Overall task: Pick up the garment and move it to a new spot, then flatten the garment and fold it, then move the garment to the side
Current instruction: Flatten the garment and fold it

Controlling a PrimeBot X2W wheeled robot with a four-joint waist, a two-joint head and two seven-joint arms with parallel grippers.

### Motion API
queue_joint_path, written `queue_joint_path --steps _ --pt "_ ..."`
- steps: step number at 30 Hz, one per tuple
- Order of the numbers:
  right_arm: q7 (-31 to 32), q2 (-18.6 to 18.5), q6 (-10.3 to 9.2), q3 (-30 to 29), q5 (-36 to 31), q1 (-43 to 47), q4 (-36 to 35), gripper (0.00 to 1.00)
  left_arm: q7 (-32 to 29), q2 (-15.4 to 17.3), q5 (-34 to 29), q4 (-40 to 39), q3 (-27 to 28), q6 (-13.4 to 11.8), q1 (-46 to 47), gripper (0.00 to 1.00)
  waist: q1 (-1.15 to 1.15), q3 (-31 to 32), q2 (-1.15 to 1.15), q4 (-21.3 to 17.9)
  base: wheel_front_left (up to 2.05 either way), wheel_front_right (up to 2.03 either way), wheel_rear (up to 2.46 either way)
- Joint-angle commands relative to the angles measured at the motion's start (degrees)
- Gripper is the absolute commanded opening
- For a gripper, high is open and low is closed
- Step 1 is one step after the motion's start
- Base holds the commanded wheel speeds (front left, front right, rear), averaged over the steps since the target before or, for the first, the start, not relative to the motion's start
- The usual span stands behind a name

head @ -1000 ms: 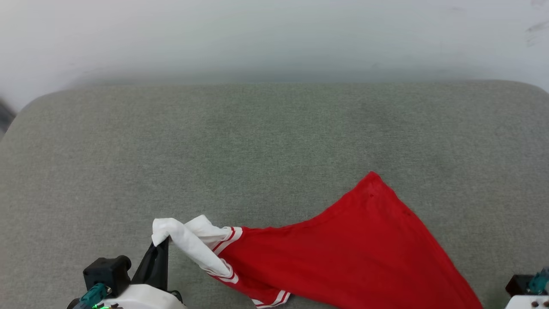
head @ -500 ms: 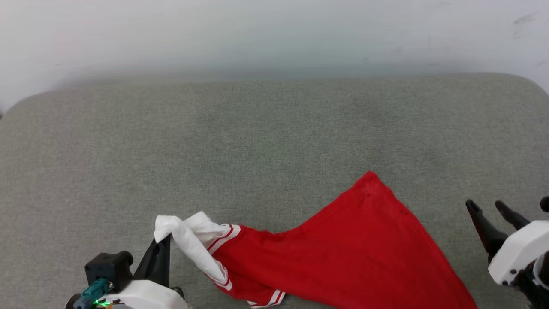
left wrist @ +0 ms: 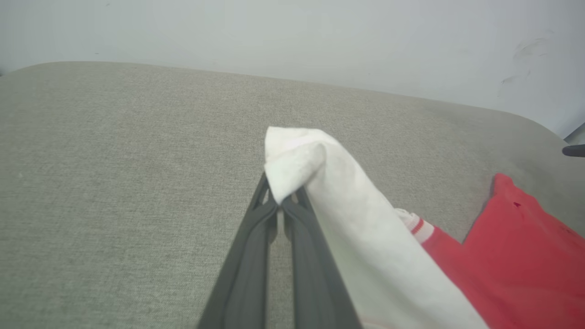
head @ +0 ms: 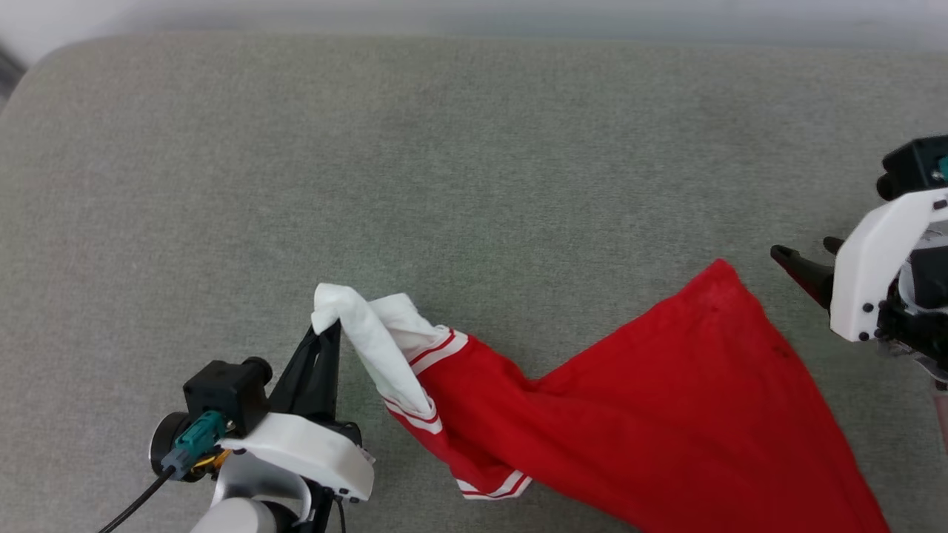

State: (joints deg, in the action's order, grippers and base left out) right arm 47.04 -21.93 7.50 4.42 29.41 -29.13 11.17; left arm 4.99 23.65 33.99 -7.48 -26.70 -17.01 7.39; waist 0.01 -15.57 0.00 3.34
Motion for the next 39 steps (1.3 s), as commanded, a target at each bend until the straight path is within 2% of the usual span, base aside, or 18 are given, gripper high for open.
queue_joint_path --steps 1,5,12,13,14,15,19,30,34,39 --pt "1.73 -0.23 -0.02 0.64 0.26 -1.36 0.66 1.00 0.35 -0.35 -0.22 0.12 -0.13 0.43 1.17 0.00 -0.01 -2.09 0.00 2.03 0.00 0.00 0.00" --pt "8.03 -0.44 -0.02 5.04 -0.44 -5.16 3.76 1.00 0.97 -1.50 -0.58 1.36 -1.01 1.47 3.61 0.00 -0.01 -3.85 0.00 3.57 0.00 0.00 0.00" --pt "12.75 0.75 -0.01 12.17 0.54 -4.61 11.89 1.00 2.26 -3.19 -0.10 3.83 -1.87 2.80 5.95 0.00 -0.01 -5.22 0.00 4.87 0.00 0.00 0.00" --pt "13.33 0.58 -0.01 13.25 0.50 -4.36 12.85 0.84 2.39 -3.31 -0.04 4.19 -1.86 2.92 6.08 0.00 -0.01 -5.16 0.00 4.90 0.00 0.00 0.00" --pt "13.38 0.52 -0.01 14.10 0.64 -4.31 13.45 0.39 2.51 -3.36 0.05 4.51 -1.83 3.09 6.09 0.00 -0.01 -5.04 0.00 4.87 0.00 0.00 0.00" --pt "12.94 0.65 -0.01 14.66 0.98 -4.28 13.91 0.00 2.73 -3.34 0.20 4.92 -1.81 3.17 5.98 0.00 -0.01 -4.74 0.00 4.76 0.00 0.00 0.00" --pt "10.45 0.26 -0.02 15.40 1.64 -6.05 14.56 0.00 3.01 -3.04 0.80 6.30 -1.43 3.33 5.44 0.00 -0.01 -2.86 0.00 4.14 0.00 0.00 0.00" --pt "-6.44 2.09 -0.02 12.25 -0.10 -10.28 14.11 0.00 2.89 0.97 2.10 7.07 2.53 4.24 8.65 0.00 -0.01 7.33 0.00 -1.36 0.00 0.00 0.00" --pt "-11.68 2.99 -0.02 10.49 -1.66 -11.45 15.34 0.00 1.20 2.18 3.02 8.98 3.80 5.88 13.63 0.00 -0.01 9.60 0.00 -3.42 0.00 0.00 0.00" --pt "-16.97 4.28 -0.02 9.41 -3.37 -14.76 17.12 0.00 -0.72 2.57 4.69 14.44 5.44 8.47 22.57 0.00 -0.01 9.53 0.00 -5.94 0.00 0.00 0.00"
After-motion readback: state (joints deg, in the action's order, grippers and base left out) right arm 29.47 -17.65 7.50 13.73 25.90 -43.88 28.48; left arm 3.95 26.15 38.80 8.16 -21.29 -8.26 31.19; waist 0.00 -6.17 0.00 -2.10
